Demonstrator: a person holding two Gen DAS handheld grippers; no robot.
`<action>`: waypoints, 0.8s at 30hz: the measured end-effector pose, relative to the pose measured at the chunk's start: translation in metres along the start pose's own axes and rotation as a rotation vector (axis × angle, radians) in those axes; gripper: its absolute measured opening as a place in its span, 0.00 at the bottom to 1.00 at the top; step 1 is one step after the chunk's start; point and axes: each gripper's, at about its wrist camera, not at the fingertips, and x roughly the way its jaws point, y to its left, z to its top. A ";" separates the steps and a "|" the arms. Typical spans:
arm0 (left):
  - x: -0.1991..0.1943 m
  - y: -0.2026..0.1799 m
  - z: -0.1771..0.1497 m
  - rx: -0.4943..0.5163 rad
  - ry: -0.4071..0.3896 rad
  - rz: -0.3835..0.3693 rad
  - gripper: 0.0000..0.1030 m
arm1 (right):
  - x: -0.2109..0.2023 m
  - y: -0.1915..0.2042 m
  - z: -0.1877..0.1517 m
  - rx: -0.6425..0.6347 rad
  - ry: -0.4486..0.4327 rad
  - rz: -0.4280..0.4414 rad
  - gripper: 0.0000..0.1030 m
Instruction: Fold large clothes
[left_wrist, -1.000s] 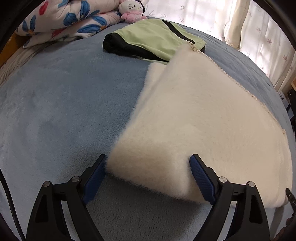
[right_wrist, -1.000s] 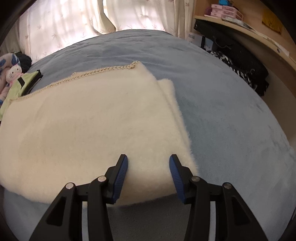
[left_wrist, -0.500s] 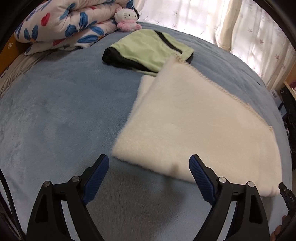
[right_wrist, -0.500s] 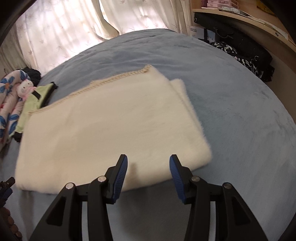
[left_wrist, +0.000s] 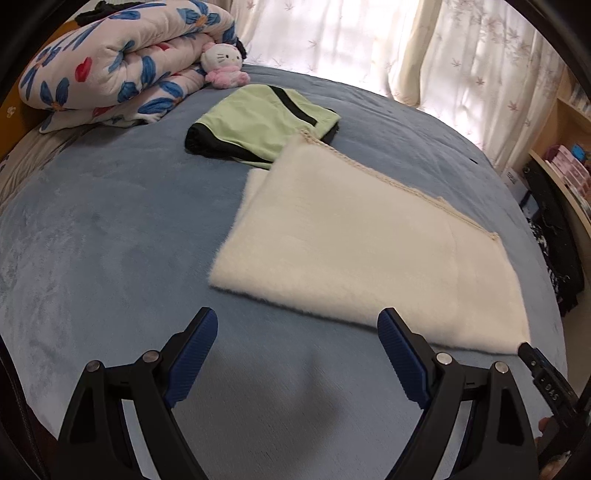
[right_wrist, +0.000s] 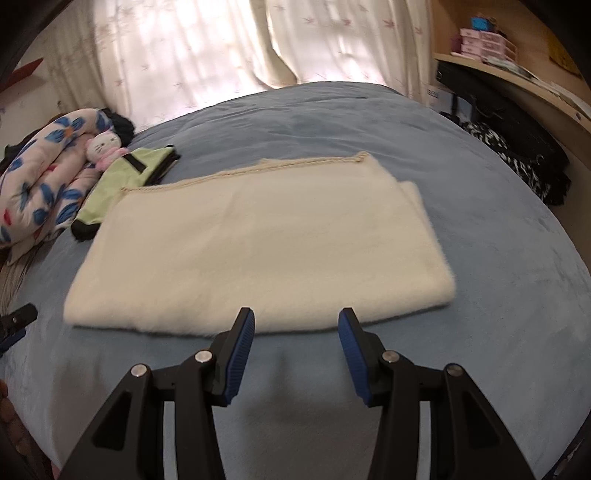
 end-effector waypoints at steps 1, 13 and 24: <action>-0.001 -0.001 -0.003 0.002 0.006 -0.012 0.85 | -0.002 0.004 -0.001 -0.010 -0.005 0.007 0.46; 0.040 0.014 -0.030 -0.129 0.127 -0.321 0.85 | 0.006 0.027 -0.015 -0.093 -0.005 0.020 0.47; 0.121 0.053 -0.018 -0.397 0.143 -0.476 0.85 | 0.027 0.047 -0.014 -0.147 -0.021 0.054 0.47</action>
